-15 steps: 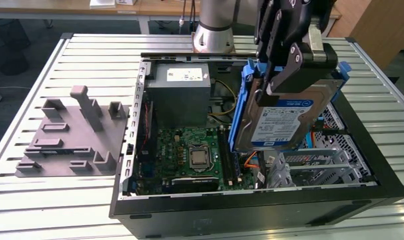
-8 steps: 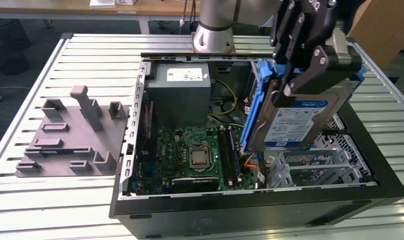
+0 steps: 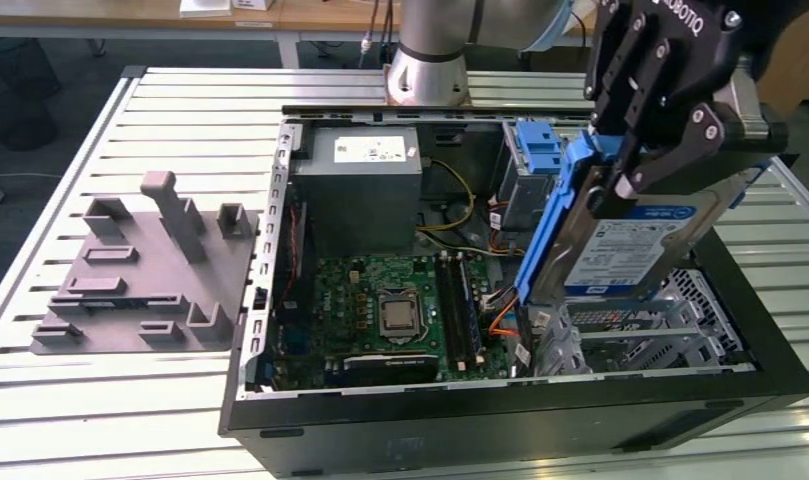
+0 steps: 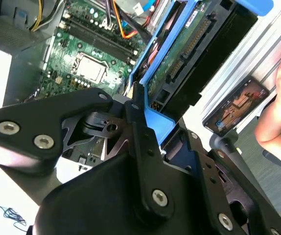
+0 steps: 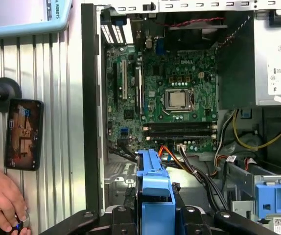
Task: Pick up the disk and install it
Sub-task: 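Insert the disk into the insertion slot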
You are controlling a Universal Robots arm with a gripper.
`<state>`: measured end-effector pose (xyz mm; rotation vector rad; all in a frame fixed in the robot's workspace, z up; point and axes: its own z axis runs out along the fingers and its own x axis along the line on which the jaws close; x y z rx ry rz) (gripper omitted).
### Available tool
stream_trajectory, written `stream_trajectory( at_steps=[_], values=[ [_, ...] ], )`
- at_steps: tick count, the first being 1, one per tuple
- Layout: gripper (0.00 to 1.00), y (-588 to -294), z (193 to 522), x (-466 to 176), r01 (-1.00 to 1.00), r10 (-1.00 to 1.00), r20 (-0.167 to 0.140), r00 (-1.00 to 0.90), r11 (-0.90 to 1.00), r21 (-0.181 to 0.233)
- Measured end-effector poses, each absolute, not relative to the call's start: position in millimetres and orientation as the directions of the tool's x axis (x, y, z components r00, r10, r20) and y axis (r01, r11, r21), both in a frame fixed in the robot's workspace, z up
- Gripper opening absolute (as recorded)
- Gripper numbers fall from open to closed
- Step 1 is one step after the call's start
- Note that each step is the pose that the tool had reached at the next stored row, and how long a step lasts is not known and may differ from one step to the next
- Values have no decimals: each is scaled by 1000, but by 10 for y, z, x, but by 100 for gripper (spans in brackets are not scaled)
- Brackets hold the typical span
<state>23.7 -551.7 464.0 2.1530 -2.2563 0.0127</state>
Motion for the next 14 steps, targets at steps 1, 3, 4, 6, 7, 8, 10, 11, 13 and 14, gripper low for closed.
stream_trajectory(
  at_steps=[1,3,4,6,7,8,10,11,13,14],
  values=[
    [36,-5526,4631,251,-999,-999,22,-47,47,10],
    [36,-5550,4611,271,-999,-999,22,-47,47,10],
    [36,-5558,4601,281,-999,-999,22,-47,47,10],
    [36,-5568,4585,307,-999,-999,22,-47,47,10],
    [36,-5570,4579,324,-999,-999,22,-47,47,10],
    [36,-5571,4573,345,-999,-999,22,-47,47,10],
    [36,-5572,4562,382,-999,-999,22,-47,47,10],
    [36,-5572,4558,392,-999,-999,22,-47,47,10],
    [36,-5572,4557,395,-999,-999,22,-47,47,10],
    [36,-5572,4555,396,-999,-999,23,-47,47,10]
  ],
)
